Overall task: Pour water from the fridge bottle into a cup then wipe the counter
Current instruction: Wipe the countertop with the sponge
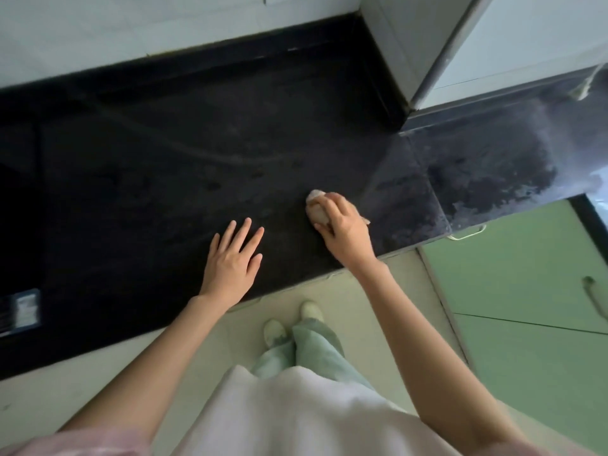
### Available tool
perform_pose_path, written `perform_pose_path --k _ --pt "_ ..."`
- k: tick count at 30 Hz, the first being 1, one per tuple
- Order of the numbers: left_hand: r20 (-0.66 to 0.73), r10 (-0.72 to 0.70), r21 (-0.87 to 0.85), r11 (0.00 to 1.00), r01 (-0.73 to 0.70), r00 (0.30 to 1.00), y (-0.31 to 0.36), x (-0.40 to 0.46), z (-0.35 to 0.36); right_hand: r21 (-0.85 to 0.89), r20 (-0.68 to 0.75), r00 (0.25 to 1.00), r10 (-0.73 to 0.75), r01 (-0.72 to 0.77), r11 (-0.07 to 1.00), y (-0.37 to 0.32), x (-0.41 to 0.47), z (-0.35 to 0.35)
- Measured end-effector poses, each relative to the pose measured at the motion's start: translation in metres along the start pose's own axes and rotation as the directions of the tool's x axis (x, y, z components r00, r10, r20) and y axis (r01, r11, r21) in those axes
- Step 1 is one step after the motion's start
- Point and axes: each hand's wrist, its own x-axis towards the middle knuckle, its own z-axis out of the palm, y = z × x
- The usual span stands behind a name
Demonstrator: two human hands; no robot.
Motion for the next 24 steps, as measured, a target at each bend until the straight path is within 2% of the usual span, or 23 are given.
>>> perform_pose_path --k 3,6,9,11,12,14,18,21,24 --pt "0.019 -0.003 0.005 1.000 0.003 1.000 0.000 0.000 -0.001 0.071 0.039 0.997 -0.067 0.064 0.995 -0.008 -0.039 0.005" --pt "0.026 -0.008 0.009 1.000 0.008 1.000 0.001 0.000 -0.003 0.090 -0.029 1.000 0.002 0.001 0.996 0.027 -0.064 -0.026" --pt "0.036 -0.011 0.015 1.000 0.010 0.999 0.002 0.000 -0.005 0.061 -0.120 0.972 0.203 -0.197 0.978 0.084 -0.059 -0.067" --pt "0.033 -0.016 0.015 1.000 0.015 0.999 0.003 0.000 -0.005 0.047 -0.135 0.925 0.356 -0.353 0.934 0.110 -0.038 -0.083" --pt "0.032 -0.019 0.012 1.000 0.019 0.999 0.003 0.000 -0.004 0.032 -0.133 0.914 0.384 -0.383 0.923 0.115 -0.025 -0.084" --pt "0.033 -0.024 0.008 1.000 0.024 0.999 0.004 -0.001 -0.004 0.002 -0.118 0.942 0.313 -0.315 0.949 0.104 0.003 -0.073" --pt "0.033 -0.025 0.005 1.000 0.025 0.999 0.005 -0.001 -0.005 0.022 -0.020 1.000 0.014 -0.014 1.000 0.032 0.028 -0.015" --pt "0.046 -0.030 0.010 1.000 0.029 0.998 0.004 -0.001 -0.005 0.093 0.073 0.984 -0.162 0.155 0.983 -0.026 0.001 0.020" --pt "0.033 -0.057 0.001 0.998 0.057 0.998 0.005 -0.001 -0.005 0.161 0.124 0.962 -0.243 0.222 0.962 -0.036 -0.039 0.020"
